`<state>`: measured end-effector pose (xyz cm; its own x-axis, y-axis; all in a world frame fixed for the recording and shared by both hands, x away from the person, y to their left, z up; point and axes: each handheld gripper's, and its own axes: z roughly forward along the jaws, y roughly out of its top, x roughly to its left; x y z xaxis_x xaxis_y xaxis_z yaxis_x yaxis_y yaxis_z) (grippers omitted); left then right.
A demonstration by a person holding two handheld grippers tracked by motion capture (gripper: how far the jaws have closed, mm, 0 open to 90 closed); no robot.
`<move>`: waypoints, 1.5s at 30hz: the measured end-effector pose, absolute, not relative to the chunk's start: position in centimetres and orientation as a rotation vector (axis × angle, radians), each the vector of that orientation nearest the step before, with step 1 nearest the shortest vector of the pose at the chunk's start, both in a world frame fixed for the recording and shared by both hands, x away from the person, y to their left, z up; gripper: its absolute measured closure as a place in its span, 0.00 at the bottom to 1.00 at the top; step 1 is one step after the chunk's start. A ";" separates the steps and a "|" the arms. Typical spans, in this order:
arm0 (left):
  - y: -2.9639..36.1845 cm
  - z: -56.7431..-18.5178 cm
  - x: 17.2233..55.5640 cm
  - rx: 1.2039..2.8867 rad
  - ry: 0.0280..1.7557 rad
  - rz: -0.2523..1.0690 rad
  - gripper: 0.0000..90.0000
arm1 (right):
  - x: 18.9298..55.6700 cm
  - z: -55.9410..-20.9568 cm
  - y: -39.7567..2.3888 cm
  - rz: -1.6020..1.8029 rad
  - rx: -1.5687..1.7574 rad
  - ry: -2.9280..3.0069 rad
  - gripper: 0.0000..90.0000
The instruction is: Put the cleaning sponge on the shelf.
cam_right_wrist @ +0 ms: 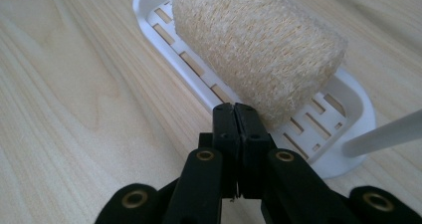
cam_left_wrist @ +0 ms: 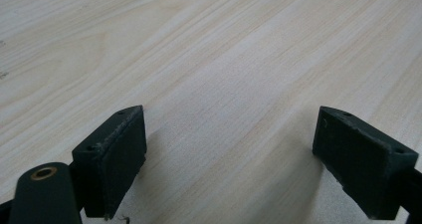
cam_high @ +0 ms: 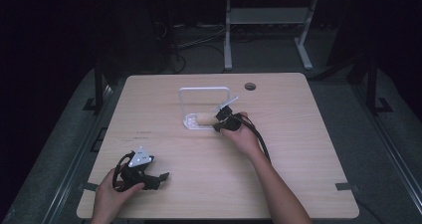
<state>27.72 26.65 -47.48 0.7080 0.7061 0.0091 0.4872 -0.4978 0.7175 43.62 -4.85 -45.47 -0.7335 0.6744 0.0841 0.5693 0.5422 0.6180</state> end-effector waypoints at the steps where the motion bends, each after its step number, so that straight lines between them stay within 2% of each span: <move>1: 26.7 -47.5 27.7 2.198 0.904 0.394 0.15 | 43.6 -45.5 -4.9 0.959 1.059 2.614 0.97; 12: 26.6 -47.5 27.7 2.195 0.904 0.393 0.15 | 42.6 -44.9 -5.2 1.004 1.043 2.621 0.96; 16: 26.6 -47.5 27.7 2.195 0.905 0.392 0.15 | 42.2 -44.6 -5.4 1.021 1.044 2.621 0.93; 25: 26.6 -47.5 27.7 2.192 0.907 0.393 0.15 | 41.1 -44.2 -6.3 1.017 1.013 2.615 0.74; 29: 26.6 -47.5 27.7 2.190 0.908 0.393 0.15 | 40.3 -44.0 -7.0 1.022 1.027 2.610 0.60; 39: 26.6 -47.5 27.7 2.190 0.908 0.392 0.15 | 38.5 -43.7 -9.0 1.031 1.037 2.562 0.46; 45: 26.6 -47.5 27.7 2.190 0.907 0.392 0.15 | 37.7 -43.7 -10.1 1.039 1.040 2.530 0.42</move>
